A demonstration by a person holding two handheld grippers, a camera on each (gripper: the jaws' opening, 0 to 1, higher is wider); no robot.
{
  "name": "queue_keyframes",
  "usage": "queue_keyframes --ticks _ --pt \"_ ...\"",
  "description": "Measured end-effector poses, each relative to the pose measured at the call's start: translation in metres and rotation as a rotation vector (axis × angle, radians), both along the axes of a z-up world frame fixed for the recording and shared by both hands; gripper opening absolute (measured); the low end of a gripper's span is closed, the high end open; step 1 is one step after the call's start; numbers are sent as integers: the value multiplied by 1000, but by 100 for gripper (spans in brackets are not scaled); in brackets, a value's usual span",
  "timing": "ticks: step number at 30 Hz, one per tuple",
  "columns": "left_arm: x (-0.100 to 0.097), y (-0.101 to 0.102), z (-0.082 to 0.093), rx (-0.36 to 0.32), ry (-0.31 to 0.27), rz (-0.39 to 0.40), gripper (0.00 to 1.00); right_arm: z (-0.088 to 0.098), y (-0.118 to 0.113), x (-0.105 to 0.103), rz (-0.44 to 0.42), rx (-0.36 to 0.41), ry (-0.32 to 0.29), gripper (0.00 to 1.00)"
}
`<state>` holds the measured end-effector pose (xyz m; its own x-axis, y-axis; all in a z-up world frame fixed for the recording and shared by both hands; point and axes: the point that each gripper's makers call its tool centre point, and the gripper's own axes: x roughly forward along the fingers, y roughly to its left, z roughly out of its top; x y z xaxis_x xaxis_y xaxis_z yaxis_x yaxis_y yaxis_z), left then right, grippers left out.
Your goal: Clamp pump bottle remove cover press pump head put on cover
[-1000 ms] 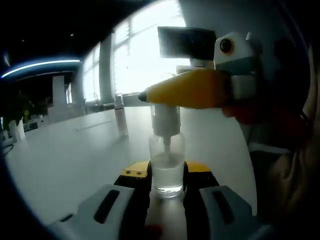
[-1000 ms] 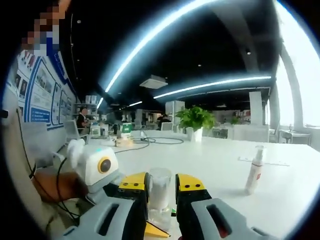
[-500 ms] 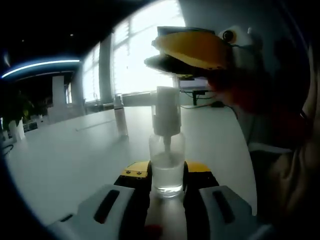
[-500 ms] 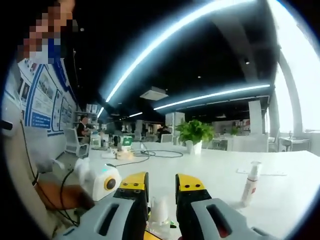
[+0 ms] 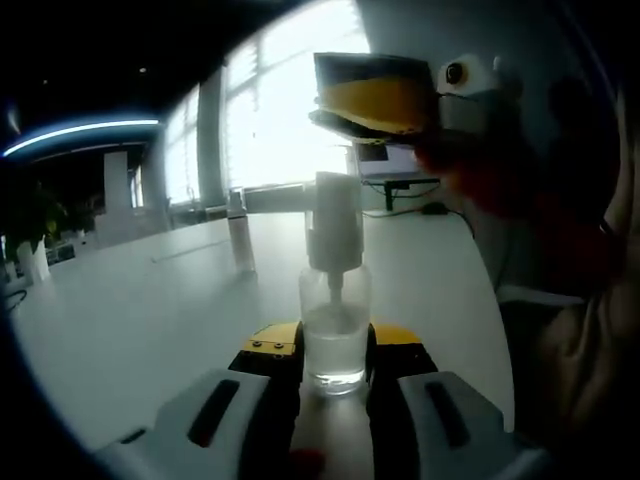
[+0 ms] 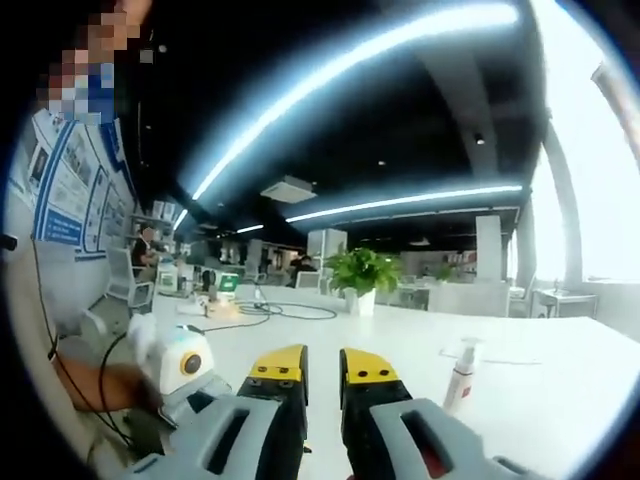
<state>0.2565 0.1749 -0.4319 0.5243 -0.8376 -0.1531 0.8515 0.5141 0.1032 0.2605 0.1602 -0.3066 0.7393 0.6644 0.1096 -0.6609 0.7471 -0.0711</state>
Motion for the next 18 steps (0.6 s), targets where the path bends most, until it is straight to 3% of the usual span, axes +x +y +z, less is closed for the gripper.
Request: queue_keyframes --ticks 18 --pt "1 0 0 0 1 3 15 -20 -37 7 -95 -60 9 0"
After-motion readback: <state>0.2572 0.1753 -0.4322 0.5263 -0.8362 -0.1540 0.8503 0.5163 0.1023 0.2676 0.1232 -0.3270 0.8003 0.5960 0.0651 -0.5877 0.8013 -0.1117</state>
